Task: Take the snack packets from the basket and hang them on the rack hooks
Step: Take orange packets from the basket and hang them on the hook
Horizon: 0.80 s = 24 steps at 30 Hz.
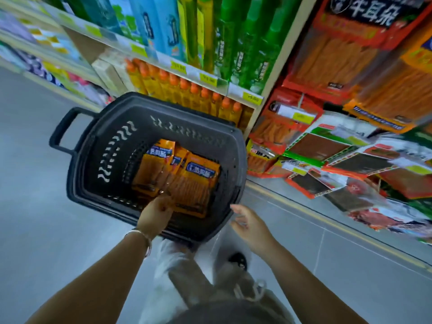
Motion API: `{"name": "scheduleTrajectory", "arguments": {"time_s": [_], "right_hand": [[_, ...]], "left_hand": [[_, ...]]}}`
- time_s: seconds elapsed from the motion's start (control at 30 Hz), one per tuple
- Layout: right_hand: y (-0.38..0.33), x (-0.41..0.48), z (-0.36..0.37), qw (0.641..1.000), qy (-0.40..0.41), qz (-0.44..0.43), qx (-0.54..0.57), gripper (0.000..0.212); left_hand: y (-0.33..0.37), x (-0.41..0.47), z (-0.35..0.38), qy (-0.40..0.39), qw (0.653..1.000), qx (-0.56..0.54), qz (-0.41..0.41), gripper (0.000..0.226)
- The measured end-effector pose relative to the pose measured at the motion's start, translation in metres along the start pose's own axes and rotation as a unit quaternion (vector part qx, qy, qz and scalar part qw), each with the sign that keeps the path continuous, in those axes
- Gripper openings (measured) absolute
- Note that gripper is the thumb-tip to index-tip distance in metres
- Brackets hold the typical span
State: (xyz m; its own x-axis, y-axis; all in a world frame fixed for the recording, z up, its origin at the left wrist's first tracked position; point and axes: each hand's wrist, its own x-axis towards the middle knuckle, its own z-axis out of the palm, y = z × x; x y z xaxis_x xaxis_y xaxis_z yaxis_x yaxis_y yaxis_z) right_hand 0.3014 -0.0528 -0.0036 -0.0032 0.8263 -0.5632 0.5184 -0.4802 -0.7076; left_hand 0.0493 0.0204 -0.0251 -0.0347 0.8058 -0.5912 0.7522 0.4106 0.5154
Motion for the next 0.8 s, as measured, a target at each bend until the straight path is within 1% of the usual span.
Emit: {"name": "scheduleTrajectory", "arguments": {"time_s": [0.07, 0.17, 0.27, 0.33, 0.43, 0.53, 0.63, 0.7, 0.8], "right_hand": [[-0.017, 0.019, 0.015, 1.000, -0.015, 0.005, 0.019, 0.038], [-0.040, 0.054, 0.039, 0.997, 0.007, 0.039, 0.072, 0.028], [-0.054, 0.095, 0.066, 0.989, 0.009, 0.101, 0.110, 0.026], [-0.054, 0.128, 0.084, 0.980, -0.005, 0.154, 0.128, 0.031], [-0.042, 0.175, 0.110, 0.966, -0.008, 0.219, 0.135, 0.040], [-0.022, 0.210, 0.132, 0.952, 0.003, 0.271, 0.145, 0.046], [0.002, 0.231, 0.147, 0.941, 0.048, 0.301, 0.150, 0.049], [0.017, 0.245, 0.152, 0.931, 0.078, 0.315, 0.168, 0.046], [0.036, 0.266, 0.158, 0.926, 0.091, 0.328, 0.166, 0.038]], "left_hand": [[-0.010, 0.015, -0.011, -0.027, 0.999, -0.037, -0.025, 0.026], [-0.020, 0.041, -0.031, -0.098, 0.988, -0.100, -0.069, 0.020], [-0.034, 0.075, -0.053, -0.113, 0.986, -0.098, -0.069, 0.023], [-0.040, 0.106, -0.066, -0.109, 0.991, -0.062, -0.045, 0.023], [-0.055, 0.153, -0.079, -0.119, 0.991, -0.039, -0.034, 0.024], [-0.075, 0.194, -0.083, -0.140, 0.987, -0.030, -0.068, 0.022], [-0.093, 0.224, -0.078, -0.154, 0.982, -0.017, -0.108, 0.022], [-0.102, 0.235, -0.069, -0.158, 0.980, -0.036, -0.117, 0.020], [-0.113, 0.243, -0.053, -0.168, 0.977, -0.061, -0.117, 0.016]]}}
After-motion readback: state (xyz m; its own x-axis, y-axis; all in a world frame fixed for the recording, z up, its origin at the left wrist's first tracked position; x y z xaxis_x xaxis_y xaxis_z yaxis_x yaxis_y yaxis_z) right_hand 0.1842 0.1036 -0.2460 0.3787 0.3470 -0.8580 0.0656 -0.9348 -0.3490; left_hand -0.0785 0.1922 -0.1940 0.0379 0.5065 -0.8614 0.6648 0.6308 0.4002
